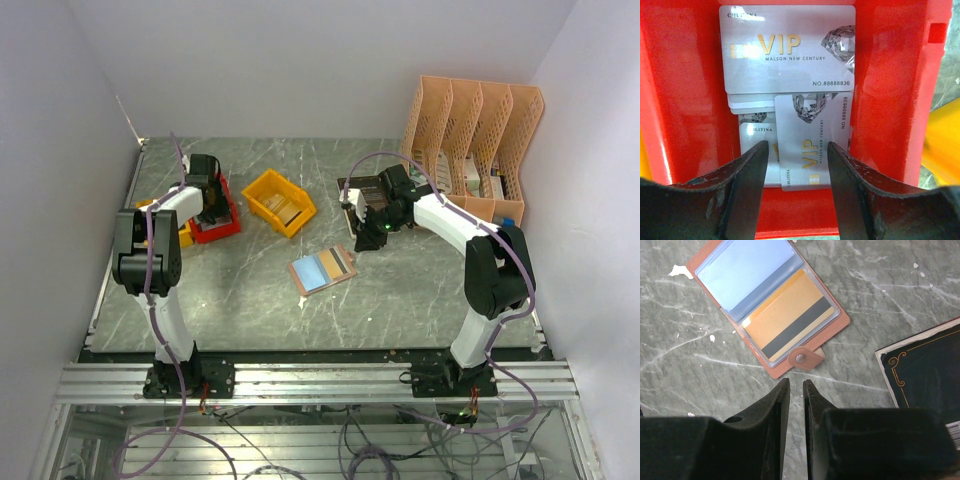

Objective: Put the credit cards into the card holder
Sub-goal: Pick up the credit card from the storage box.

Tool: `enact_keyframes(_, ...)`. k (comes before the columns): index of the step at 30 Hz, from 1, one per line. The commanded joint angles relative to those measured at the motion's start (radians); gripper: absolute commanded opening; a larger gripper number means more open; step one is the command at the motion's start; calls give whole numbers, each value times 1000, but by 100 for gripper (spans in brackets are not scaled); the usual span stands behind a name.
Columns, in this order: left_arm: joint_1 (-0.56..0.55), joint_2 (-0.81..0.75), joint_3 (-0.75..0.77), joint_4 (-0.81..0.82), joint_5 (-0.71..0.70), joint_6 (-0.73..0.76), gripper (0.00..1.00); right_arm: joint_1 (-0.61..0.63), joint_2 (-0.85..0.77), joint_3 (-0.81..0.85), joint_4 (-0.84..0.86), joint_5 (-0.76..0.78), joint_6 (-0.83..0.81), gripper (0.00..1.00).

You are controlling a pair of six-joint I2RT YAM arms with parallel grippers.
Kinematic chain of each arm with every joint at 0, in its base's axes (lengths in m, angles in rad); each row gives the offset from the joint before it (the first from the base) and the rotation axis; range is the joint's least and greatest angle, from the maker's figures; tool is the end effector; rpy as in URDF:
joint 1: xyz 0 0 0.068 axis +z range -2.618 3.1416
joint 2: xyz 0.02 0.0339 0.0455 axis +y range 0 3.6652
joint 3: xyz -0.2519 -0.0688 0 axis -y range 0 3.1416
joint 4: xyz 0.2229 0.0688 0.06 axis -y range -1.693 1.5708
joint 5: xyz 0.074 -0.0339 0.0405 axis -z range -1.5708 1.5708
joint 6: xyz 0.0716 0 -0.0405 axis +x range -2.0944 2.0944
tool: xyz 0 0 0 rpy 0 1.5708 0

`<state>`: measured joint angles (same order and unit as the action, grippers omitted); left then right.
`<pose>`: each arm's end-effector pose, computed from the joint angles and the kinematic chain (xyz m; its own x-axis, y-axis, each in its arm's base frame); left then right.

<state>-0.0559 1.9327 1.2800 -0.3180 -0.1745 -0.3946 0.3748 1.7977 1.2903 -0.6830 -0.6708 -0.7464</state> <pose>0.4044 -0.0102 0.1421 -0.7442 -0.3375 -0.5764 -0.3563 0.9305 -0.0848 0.3084 0.1692 0.1823 -0.2938 -0.6871 -0.6645 -0.9549 0.2423 0.1716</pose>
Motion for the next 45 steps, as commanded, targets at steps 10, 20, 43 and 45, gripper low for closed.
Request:
enact_keyframes(10,11,-7,-40,69,120,-22,53,-7,2,26,-15,-24,-16,17)
enact_keyframes(20,19,-86,-93,187,253,-85,51,-7,-1,25,-14,-26,-16,17)
enact_keyframes(43,36,-84,-132,342,400,-189,41,-10,-1,27,-15,-27,-17,17)
enact_keyframes(45,36,-75,-126,328,388,-185,41,-11,-1,26,-14,-27,-18,17)
